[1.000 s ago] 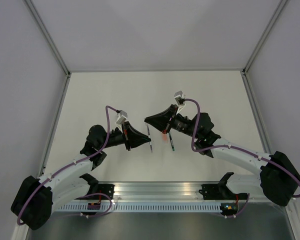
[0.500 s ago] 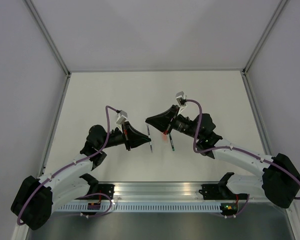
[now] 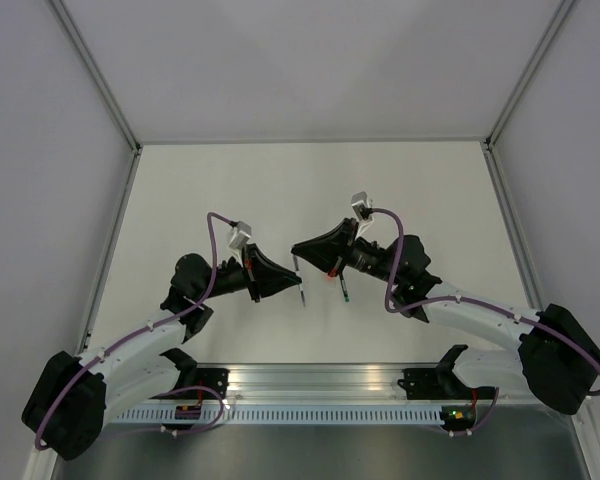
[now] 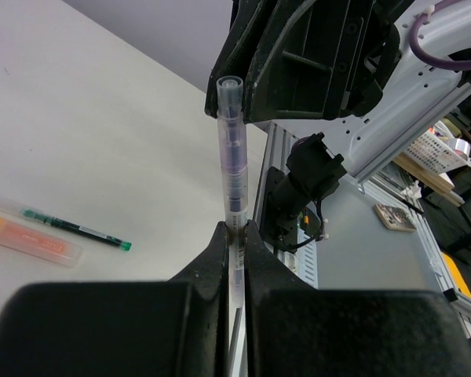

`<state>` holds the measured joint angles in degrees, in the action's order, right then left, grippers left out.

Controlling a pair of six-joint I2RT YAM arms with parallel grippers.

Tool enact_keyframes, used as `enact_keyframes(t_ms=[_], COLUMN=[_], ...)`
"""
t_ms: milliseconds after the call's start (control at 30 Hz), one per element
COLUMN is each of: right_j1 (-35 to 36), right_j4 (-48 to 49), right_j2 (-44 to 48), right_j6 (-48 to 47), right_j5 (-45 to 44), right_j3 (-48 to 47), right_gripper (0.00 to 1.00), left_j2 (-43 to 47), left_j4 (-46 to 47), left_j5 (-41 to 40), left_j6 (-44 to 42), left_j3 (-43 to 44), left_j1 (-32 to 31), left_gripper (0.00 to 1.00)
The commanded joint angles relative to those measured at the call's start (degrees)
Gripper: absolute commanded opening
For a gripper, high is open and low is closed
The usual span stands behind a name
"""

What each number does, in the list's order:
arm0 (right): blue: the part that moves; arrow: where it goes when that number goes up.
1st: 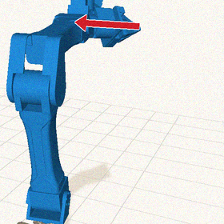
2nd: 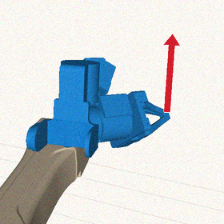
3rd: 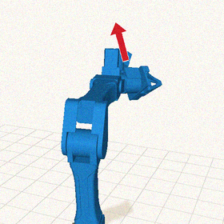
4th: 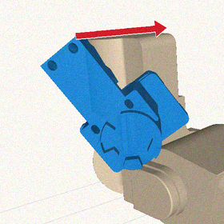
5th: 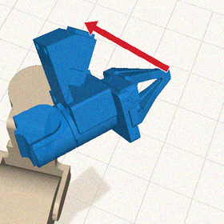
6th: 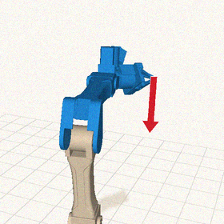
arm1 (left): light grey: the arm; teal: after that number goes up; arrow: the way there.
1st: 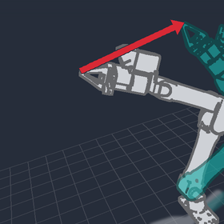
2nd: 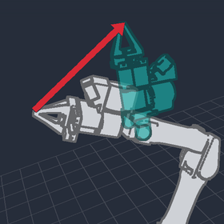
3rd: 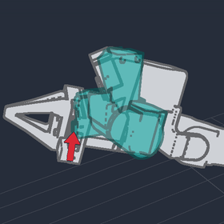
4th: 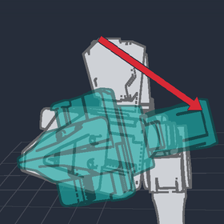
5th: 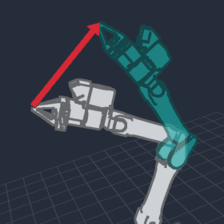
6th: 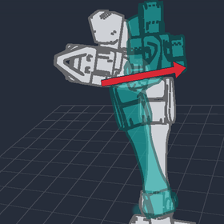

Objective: Insert the pens into the pen caps

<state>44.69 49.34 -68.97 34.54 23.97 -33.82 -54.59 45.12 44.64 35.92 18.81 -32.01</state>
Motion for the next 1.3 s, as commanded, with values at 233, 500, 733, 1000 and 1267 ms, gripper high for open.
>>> enact_keyframes(t_ms=[233, 500, 733, 1000, 1267], right_j1=[0.5, 0.6, 0.6, 0.6, 1.2], right_j4=[3.9, -0.7, -5.0, -8.9, -6.2], right_j2=[-1.0, 2.6, 4.5, 6.4, 9.4], right_j6=[-0.2, -1.7, -3.0, -4.9, -5.3], right_j5=[2.2, 2.1, 2.2, 6.3, 13.0], right_j3=[2.3, 2.3, 0.2, 1.8, 8.4], right_gripper=[0.0, 0.18, 0.38, 0.48, 0.6], left_j2=[2.7, 2.6, 2.7, 3.3, 4.4], left_j4=[1.6, 0.8, 0.0, -0.1, 0.4], left_j5=[-1.0, -1.1, -0.9, -1.0, -2.4], left_j6=[-0.6, -1.4, -2.6, -2.6, -2.0], left_j3=[0.0, 0.2, 0.4, 0.4, -0.3], left_j1=[-0.1, -0.1, -0.1, -0.1, -0.1], left_gripper=[0.02, 0.02, 0.02, 0.02, 0.02])
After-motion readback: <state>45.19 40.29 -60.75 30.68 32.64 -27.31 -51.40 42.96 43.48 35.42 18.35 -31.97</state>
